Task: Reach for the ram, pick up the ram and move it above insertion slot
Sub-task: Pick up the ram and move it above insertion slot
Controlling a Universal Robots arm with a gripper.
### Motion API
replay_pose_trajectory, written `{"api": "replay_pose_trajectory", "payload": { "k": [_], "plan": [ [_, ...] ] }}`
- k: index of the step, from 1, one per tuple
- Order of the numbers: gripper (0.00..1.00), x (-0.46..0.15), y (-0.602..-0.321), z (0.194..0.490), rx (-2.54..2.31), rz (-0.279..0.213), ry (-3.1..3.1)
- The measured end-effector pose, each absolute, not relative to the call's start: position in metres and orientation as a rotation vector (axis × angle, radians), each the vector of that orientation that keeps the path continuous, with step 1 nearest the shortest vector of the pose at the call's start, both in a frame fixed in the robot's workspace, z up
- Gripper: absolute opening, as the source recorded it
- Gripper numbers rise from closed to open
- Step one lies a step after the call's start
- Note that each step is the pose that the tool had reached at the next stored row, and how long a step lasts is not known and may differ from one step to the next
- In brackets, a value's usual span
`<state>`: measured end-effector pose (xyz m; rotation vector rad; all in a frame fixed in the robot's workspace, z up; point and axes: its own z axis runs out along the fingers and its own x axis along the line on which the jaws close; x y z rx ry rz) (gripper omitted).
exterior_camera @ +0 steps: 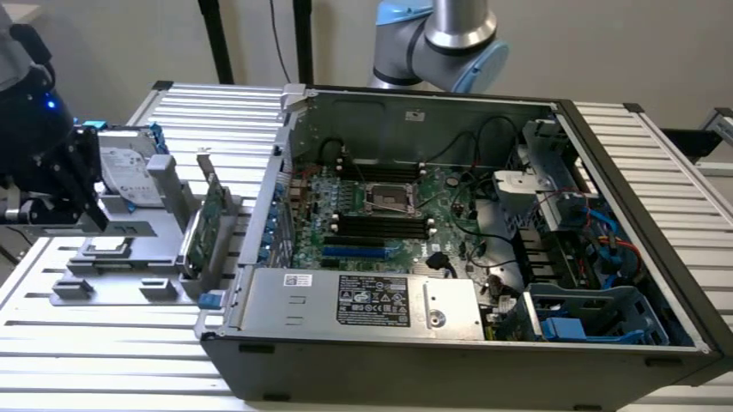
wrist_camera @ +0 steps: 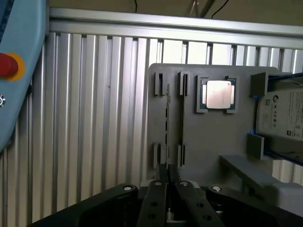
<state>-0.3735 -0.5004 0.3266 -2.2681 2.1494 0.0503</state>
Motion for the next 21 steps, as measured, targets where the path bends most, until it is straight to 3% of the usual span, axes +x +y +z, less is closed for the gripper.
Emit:
{"api": "replay_pose_trajectory", "payload": {
  "k": [7,21],
  "plan": [
    [0.13,-0.359,-0.499,0.351,-2.276,0.056,2.142],
    [0.13,-0.328,-0.488,0.367,-2.276,0.057,2.142]
  ]
}}
